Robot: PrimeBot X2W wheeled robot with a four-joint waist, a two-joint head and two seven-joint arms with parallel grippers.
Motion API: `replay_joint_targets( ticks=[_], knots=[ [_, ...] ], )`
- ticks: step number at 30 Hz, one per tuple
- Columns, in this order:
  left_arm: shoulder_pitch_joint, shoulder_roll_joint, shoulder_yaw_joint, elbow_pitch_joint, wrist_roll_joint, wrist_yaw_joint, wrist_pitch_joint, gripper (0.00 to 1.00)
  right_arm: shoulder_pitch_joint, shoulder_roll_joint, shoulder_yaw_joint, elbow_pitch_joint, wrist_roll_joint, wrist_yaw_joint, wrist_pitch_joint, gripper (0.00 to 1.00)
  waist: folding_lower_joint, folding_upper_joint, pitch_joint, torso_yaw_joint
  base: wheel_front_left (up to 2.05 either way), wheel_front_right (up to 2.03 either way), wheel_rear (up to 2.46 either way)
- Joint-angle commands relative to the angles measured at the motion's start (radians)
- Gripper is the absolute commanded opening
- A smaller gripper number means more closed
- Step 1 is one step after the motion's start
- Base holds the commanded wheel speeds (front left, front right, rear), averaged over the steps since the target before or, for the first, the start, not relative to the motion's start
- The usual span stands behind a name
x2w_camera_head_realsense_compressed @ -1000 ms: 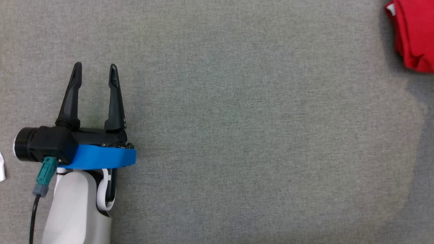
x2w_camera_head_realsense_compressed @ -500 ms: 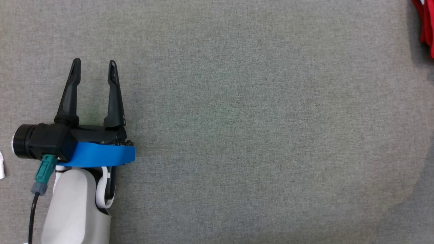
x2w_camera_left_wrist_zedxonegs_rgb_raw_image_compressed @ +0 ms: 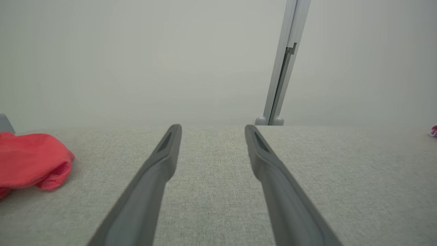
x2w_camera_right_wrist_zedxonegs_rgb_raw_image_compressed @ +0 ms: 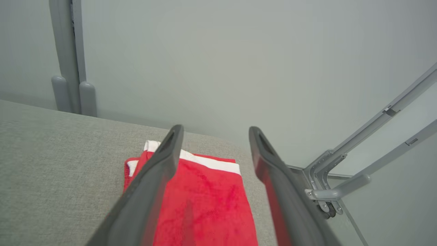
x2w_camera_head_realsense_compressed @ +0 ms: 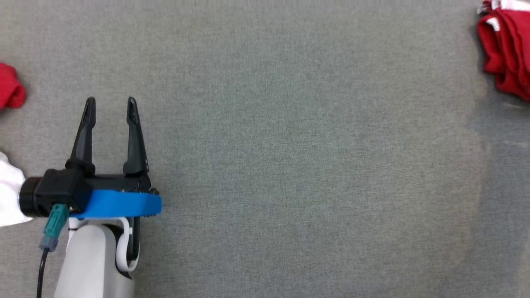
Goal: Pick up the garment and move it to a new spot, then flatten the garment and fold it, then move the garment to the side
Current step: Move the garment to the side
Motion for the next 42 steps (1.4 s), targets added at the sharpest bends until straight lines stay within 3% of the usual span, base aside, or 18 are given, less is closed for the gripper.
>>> replay_joint_targets(
  ticks=[1,9,21,42],
  knots=[
    [0.023,-0.003,0.005,0.004,-0.002,0.005,-0.003,1.0,0.026,0.033,0.011,-0.016,0.004,0.0,-0.018,1.0,0.0,0.0,-0.037,-0.015,0.0,0.0,0.0],
    [0.105,-0.011,0.03,0.013,-0.012,0.016,-0.003,1.0,0.124,0.175,0.106,-0.116,0.068,0.0,-0.058,1.0,0.0,0.0,-0.151,-0.011,0.0,0.0,0.0],
    [0.204,-0.017,0.055,0.032,-0.019,0.023,-0.003,1.0,0.347,0.306,0.204,-0.286,0.176,0.0,-0.071,1.0,0.0,0.0,-0.276,-0.001,0.0,0.0,0.0],
    [0.285,-0.021,0.051,0.053,-0.028,0.024,-0.003,1.0,0.825,0.446,0.063,-0.681,0.182,0.0,0.007,1.0,0.0,0.0,-0.387,0.018,0.0,0.0,0.0]
  ],
)
